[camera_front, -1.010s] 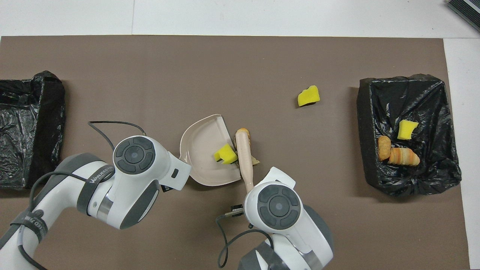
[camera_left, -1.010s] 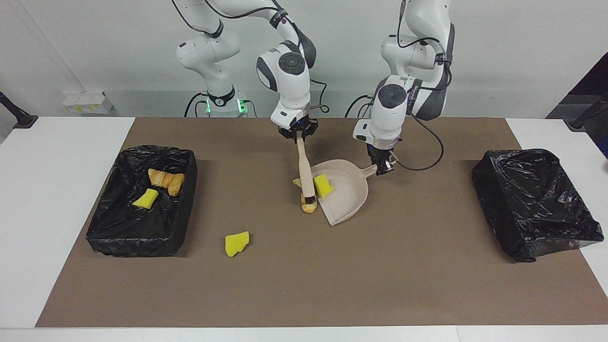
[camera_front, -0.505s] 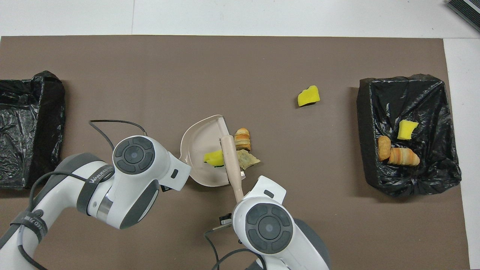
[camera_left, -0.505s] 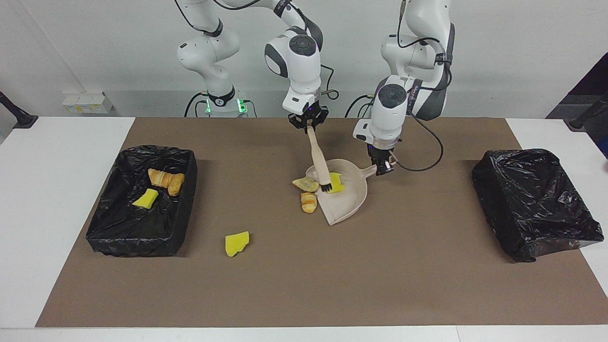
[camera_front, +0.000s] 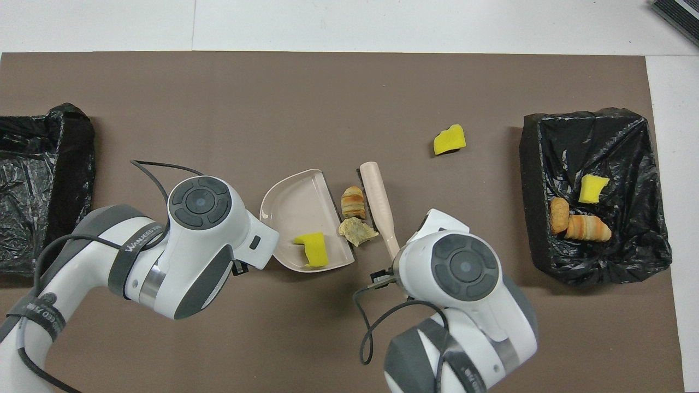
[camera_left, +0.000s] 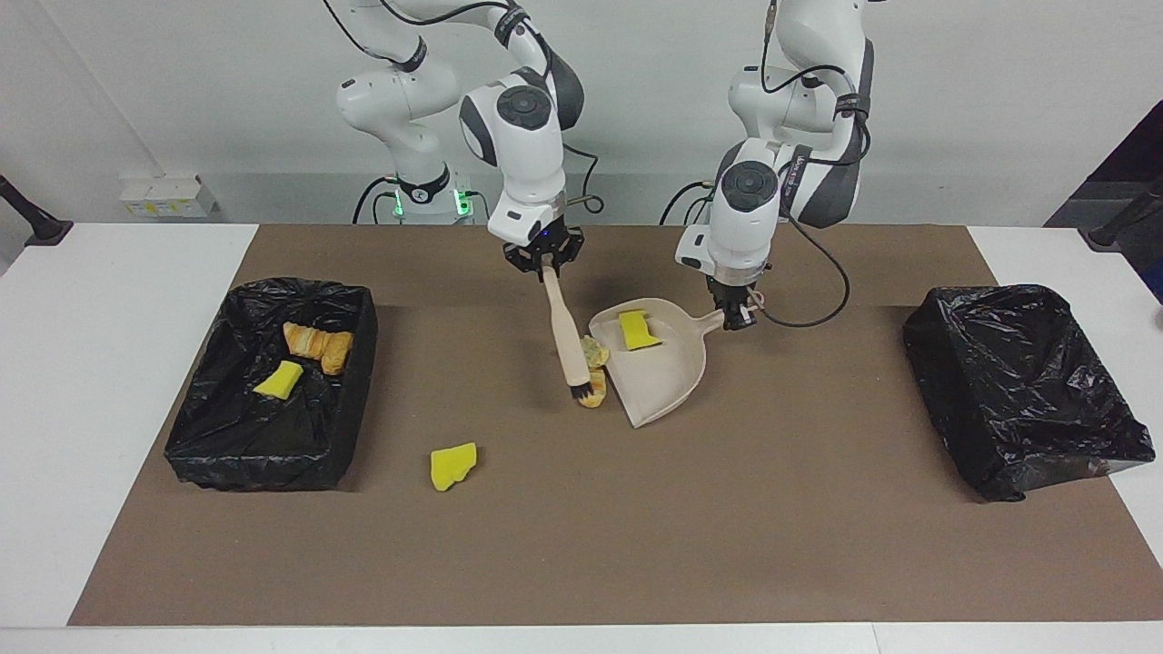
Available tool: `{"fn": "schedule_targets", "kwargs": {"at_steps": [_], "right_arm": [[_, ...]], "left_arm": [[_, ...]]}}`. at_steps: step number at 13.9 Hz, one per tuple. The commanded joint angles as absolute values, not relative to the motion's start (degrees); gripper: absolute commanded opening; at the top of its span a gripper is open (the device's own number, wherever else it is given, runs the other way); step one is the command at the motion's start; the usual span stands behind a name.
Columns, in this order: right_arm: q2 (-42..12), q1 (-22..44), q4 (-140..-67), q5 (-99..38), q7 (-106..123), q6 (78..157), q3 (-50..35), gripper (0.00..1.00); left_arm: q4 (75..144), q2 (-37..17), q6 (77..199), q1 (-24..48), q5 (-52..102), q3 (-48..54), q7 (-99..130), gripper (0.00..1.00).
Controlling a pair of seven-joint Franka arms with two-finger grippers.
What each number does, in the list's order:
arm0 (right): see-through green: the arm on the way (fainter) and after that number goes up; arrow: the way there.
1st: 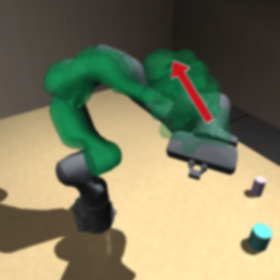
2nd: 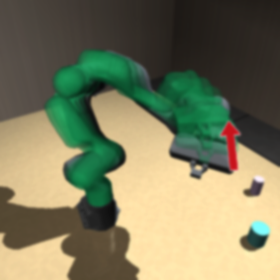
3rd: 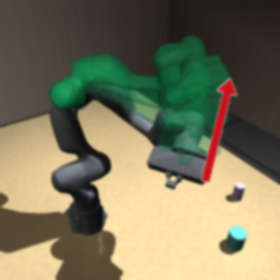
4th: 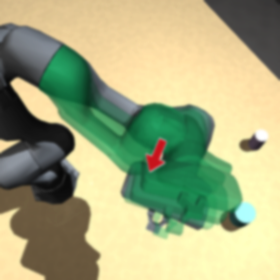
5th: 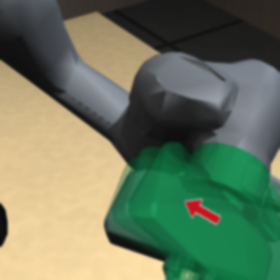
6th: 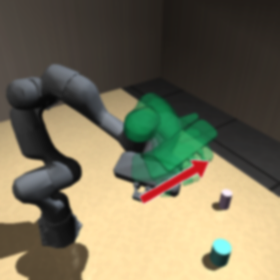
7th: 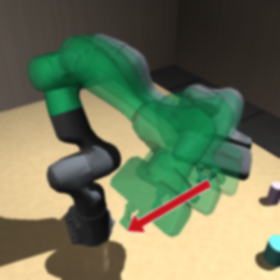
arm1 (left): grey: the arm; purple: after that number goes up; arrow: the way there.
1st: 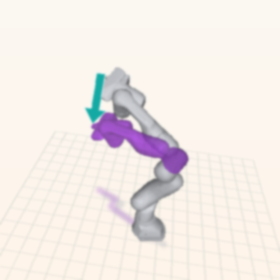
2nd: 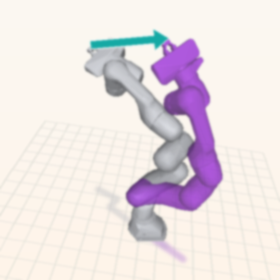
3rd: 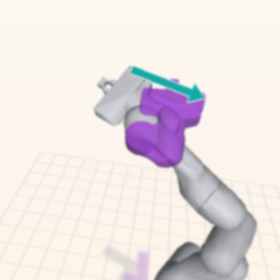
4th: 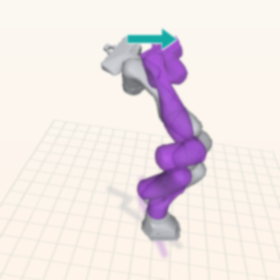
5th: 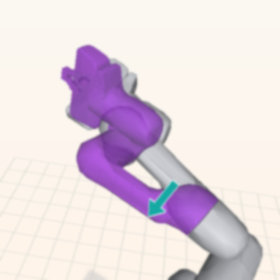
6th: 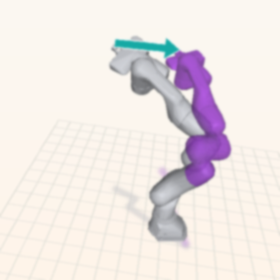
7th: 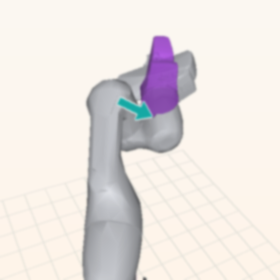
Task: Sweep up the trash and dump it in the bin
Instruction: 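Reach the brush toward the far sponge piece with the right gripper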
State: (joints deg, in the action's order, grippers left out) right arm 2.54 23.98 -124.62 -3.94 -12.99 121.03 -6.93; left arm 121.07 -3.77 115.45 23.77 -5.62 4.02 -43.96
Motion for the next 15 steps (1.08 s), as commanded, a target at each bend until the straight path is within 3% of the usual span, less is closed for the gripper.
{"fn": "schedule_targets", "kwargs": {"at_steps": [1,9,12,15], "right_arm": [[0.0,16.1,-123.9,-0.7,-4.8,124.2,-7.5,0.0],[-12.3,1.0,-106.5,13.2,3.0,120.0,-7.4,0.0],[-18.0,0.4,-102.5,18.4,3.5,120.1,-7.6,0.0],[-18.6,2.5,-103.7,17.4,3.0,118.3,-7.6,0.0]], "left_arm": [[119.3,-5.0,113.7,25.2,-6.2,3.3,-44.3,0.0],[119.6,-4.9,114.8,25.3,-6.2,3.3,-44.2,0.0],[119.8,-4.8,115.0,25.2,-6.2,3.3,-44.2,0.0],[120.7,-4.7,116.2,25.2,-6.1,3.3,-44.1,0.0]]}}
